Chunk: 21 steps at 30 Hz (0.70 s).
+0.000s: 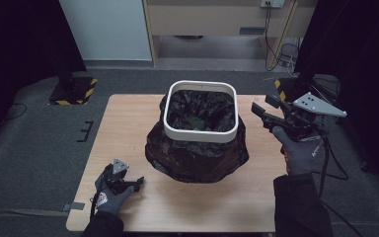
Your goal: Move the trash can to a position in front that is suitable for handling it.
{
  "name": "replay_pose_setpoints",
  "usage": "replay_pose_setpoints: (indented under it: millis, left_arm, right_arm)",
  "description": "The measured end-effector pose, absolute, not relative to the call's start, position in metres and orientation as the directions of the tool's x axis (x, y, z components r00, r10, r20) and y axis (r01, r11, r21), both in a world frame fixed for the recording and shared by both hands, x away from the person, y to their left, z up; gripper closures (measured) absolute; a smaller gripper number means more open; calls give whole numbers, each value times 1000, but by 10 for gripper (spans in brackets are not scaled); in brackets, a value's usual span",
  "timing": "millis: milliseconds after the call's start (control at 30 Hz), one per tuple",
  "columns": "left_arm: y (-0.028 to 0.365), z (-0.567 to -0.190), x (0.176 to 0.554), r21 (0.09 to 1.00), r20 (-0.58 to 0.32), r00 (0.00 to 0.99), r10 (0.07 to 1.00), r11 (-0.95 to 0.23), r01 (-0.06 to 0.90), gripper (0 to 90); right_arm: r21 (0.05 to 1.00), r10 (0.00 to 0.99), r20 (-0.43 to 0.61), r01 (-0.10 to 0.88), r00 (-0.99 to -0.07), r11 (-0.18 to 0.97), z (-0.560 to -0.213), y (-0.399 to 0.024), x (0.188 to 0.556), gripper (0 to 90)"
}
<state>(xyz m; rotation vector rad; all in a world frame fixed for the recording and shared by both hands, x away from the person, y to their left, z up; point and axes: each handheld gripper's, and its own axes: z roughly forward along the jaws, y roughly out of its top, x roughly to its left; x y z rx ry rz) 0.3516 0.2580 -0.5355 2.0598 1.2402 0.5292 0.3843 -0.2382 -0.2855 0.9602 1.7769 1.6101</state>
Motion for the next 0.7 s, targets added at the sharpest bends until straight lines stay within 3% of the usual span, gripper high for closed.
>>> replay_pose_setpoints:
  millis: [700]
  left_arm:
    - [253, -536, 353, 707, 2, 461, 887, -328, 627, 24]
  right_arm:
    - [990, 773, 40, 131, -634, 56, -250, -212, 411, 395]
